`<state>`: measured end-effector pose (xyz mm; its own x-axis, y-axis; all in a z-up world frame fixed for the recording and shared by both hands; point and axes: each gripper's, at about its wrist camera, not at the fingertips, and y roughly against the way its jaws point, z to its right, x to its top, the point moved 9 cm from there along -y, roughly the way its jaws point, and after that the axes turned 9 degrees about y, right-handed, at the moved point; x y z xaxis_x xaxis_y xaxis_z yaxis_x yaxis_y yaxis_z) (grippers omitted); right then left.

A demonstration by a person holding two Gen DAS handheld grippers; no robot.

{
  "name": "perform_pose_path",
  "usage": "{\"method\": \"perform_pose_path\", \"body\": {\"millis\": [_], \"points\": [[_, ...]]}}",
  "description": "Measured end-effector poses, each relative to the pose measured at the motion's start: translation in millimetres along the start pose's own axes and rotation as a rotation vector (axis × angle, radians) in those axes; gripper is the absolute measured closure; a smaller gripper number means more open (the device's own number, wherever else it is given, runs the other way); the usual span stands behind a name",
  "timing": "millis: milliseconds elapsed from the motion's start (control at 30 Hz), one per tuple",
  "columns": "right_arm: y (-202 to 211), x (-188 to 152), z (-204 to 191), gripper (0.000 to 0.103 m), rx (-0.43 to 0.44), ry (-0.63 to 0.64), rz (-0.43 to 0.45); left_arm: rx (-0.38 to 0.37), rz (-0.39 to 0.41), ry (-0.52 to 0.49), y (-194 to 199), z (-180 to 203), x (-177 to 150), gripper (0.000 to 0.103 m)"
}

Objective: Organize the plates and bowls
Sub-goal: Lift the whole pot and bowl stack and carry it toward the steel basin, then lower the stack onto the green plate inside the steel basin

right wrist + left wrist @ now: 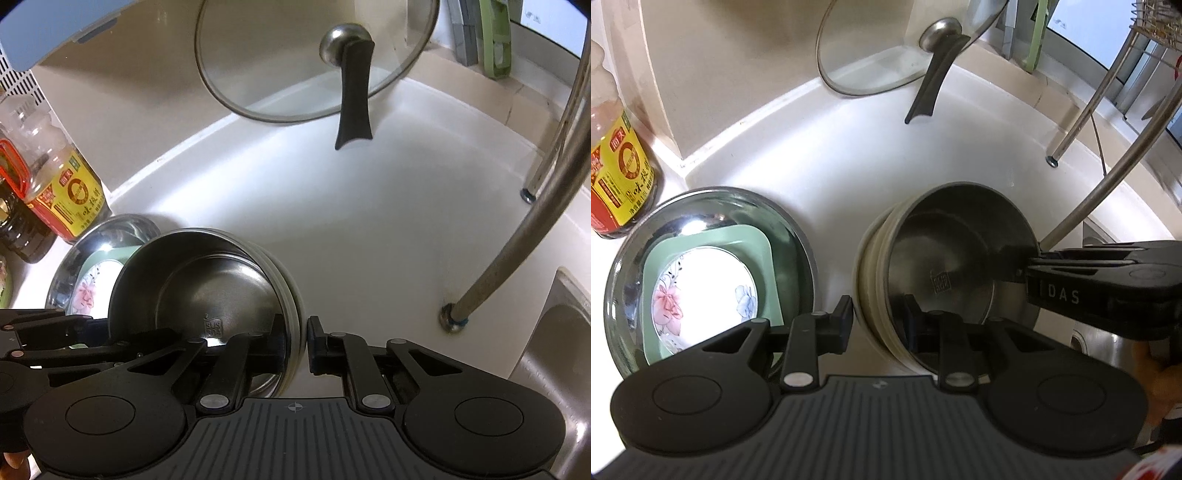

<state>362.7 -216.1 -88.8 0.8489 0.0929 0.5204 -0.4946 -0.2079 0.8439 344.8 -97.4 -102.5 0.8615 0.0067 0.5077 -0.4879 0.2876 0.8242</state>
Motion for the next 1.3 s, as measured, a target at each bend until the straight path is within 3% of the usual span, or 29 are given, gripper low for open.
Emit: {"method": "perform_pose_path", "body": {"millis": [367,733,1033,1300], "points": [[12.0,31.0,-29.0,0.091,0.032,0.064,0.059,0.032,0.078,0.047,31.7,-25.1,21.2,0.078],[5.4,51.6,-97.6,0.091,0.117,0.182,0.094,0.126,0.155,0.158,68.1,-83.8,34.6,0.078],[-26.0,57.7,-140.8,0.092,0.177,0.257,0.039,0.190,0.144,0.249,74.3,-130.9,18.9,0.079],[-46.3,55.1,-158.9,0.092,0.188,0.298,-0.015,0.207,0.107,0.298,64.3,-150.3,8.6,0.079]]}}
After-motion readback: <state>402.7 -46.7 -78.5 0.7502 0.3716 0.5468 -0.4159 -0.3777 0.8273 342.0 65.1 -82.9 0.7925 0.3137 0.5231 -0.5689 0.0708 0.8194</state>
